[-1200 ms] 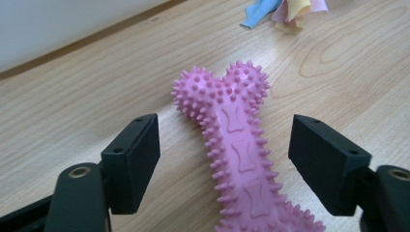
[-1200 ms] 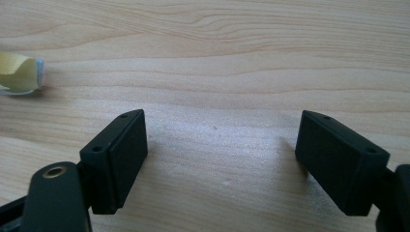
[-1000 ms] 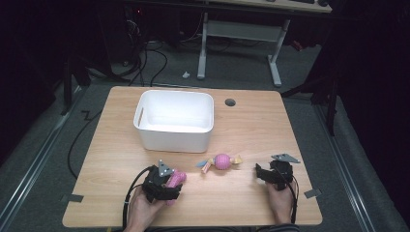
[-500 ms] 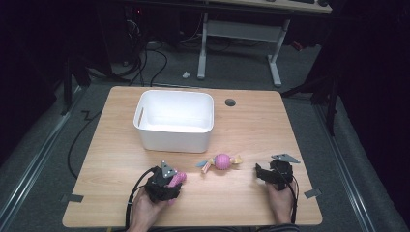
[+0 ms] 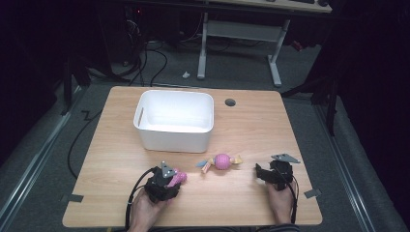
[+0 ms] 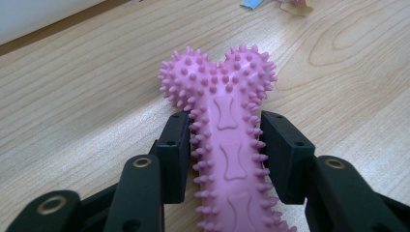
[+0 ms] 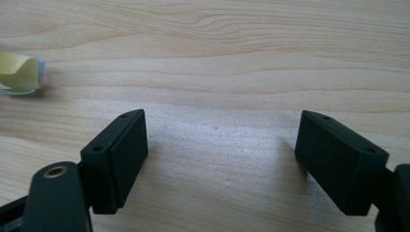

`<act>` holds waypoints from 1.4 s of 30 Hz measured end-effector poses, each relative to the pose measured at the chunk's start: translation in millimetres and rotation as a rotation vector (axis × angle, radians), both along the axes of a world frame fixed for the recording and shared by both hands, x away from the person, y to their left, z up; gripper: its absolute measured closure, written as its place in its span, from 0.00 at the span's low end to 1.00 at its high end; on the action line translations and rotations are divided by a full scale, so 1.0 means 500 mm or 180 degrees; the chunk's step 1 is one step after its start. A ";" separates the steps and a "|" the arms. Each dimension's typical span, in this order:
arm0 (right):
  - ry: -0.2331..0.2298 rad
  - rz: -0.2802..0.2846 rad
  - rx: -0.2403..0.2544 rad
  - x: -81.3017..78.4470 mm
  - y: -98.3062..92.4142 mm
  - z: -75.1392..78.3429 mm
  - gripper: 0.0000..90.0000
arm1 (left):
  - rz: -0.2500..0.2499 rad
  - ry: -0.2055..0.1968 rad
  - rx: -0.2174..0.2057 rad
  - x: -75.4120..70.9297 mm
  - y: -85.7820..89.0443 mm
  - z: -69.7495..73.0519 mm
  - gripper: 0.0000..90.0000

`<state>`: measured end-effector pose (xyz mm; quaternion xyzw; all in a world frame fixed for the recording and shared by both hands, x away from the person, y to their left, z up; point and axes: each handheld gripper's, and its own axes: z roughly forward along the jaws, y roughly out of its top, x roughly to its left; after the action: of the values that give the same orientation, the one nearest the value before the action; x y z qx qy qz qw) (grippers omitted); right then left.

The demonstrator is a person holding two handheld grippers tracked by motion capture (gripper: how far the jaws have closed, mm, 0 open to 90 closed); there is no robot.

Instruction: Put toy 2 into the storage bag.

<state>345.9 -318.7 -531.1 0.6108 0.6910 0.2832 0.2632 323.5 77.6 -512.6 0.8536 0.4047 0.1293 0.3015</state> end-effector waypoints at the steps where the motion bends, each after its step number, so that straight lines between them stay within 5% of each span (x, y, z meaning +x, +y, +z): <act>1: 0.0000 0.0001 0.0001 0.000 0.000 0.000 0.21 | -0.0017 0.0005 0.0006 0.000 0.000 0.001 0.64; 8: 0.0000 0.0001 -0.0001 0.000 0.000 0.000 0.21 | -0.0065 0.0016 0.0018 0.001 0.000 0.004 0.65; 18: 0.0001 0.0005 0.0004 0.000 0.000 0.000 0.21 | -0.0085 0.0048 -0.0151 0.007 0.018 0.025 0.65; 32: -0.0002 0.0016 -0.0001 0.000 0.000 0.000 0.21 | -0.0160 -0.0109 -0.0133 0.010 0.036 0.071 0.65; 42: -0.0003 0.0014 -0.0004 0.000 0.001 0.000 0.21 | -0.0167 -0.0156 -0.0239 0.014 0.052 0.101 0.66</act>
<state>345.9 -318.5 -531.2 0.6090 0.6923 0.2837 0.2634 330.6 103.8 -462.1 0.8486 0.3792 0.1268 0.3464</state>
